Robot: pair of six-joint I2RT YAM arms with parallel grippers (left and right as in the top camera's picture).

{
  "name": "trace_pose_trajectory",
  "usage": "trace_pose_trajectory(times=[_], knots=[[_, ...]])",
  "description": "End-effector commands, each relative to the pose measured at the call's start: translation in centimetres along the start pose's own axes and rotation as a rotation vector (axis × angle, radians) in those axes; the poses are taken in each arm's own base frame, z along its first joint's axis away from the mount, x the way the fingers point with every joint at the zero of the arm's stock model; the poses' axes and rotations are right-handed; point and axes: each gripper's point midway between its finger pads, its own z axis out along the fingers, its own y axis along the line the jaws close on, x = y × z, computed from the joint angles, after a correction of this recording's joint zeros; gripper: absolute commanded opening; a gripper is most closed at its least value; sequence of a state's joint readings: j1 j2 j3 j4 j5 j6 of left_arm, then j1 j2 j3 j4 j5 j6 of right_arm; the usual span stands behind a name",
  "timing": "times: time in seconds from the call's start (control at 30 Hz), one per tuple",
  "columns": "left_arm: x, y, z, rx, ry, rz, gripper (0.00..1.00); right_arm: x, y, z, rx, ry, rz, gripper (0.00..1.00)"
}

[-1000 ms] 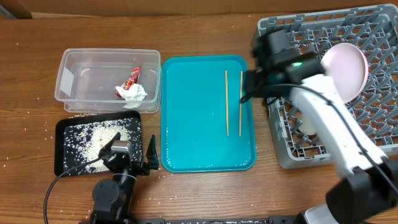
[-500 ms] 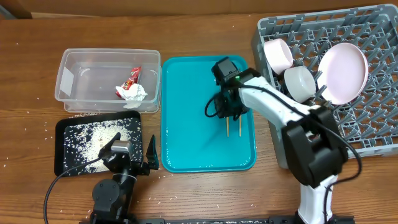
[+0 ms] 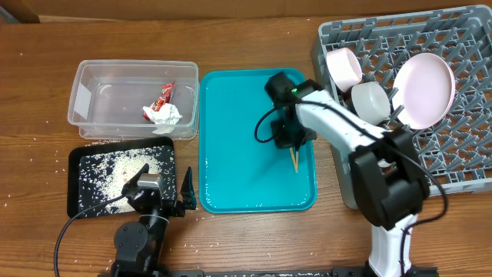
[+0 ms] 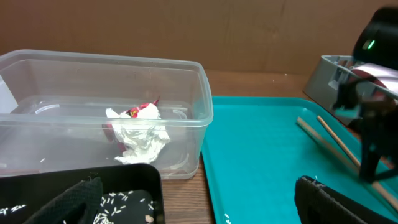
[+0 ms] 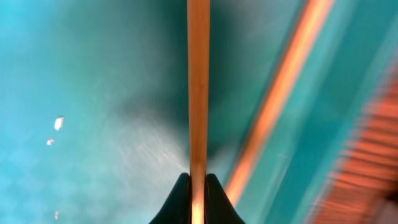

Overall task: Sort waste into correct bins and load items into the dishwasher
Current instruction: 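Carry the chopstick into the dish rack and release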

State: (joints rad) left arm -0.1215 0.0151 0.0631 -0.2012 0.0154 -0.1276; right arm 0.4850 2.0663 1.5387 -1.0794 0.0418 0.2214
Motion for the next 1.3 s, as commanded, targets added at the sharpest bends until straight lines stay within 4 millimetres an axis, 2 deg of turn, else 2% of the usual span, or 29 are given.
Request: trace_pose_trajectory(times=[0.0, 0.13, 0.23, 0.37, 0.5, 0.63, 0.73, 0.77, 0.9, 1.0, 1.1, 1.2, 1.27], knots=[[0.0, 0.1, 0.0, -0.001, -0.007, -0.001, 1.00, -4.0, -3.4, -10.4, 0.038, -0.285, -0.031, 0.04], [0.0, 0.1, 0.0, -0.001, -0.007, -0.001, 1.00, -4.2, -10.3, -16.5, 0.251, -0.426, -0.026, 0.04], [0.0, 0.1, 0.0, -0.001, -0.007, -0.001, 1.00, -3.9, -14.4, -18.4, 0.350, -0.446, -0.038, 0.04], [0.0, 0.1, 0.0, -0.001, -0.007, -0.001, 1.00, -3.9, -18.6, -17.8, 0.380, -0.421, -0.002, 0.04], [0.0, 0.1, 0.0, -0.001, -0.007, -0.001, 1.00, -4.3, -22.2, -15.4, 0.403, -0.377, 0.049, 0.04], [0.0, 0.1, 0.0, -0.001, -0.007, -0.001, 1.00, -4.9, -24.8, -13.0, 0.456, -0.318, 0.042, 0.04], [0.0, 0.1, 0.0, -0.001, -0.007, -0.001, 1.00, -4.7, -26.7, -12.8, 0.547, -0.291, 0.069, 0.05], [0.0, 0.1, 0.0, -0.001, -0.007, -0.001, 1.00, -4.6, -27.0, -13.0, 0.571, -0.287, 0.075, 0.11], [0.0, 0.1, 0.0, -0.001, -0.007, -0.001, 1.00, -5.1, -25.3, -14.4, 0.545, -0.342, 0.117, 0.31], [0.0, 0.1, 0.0, -0.001, -0.007, -0.001, 1.00, -5.1, -22.1, -15.4, 0.454, -0.375, 0.122, 0.40], [0.0, 0.1, 0.0, -0.001, -0.007, -0.001, 1.00, -4.6, -17.5, -15.9, 0.302, -0.386, 0.105, 0.44], [0.0, 0.1, 0.0, -0.001, -0.007, -0.001, 1.00, -3.7, -10.0, -15.6, 0.025, -0.361, 0.007, 0.44], [0.0, 0.1, 0.0, -0.001, -0.007, -0.001, 1.00, -2.9, -5.9, -15.4, -0.112, -0.331, -0.062, 0.44]])
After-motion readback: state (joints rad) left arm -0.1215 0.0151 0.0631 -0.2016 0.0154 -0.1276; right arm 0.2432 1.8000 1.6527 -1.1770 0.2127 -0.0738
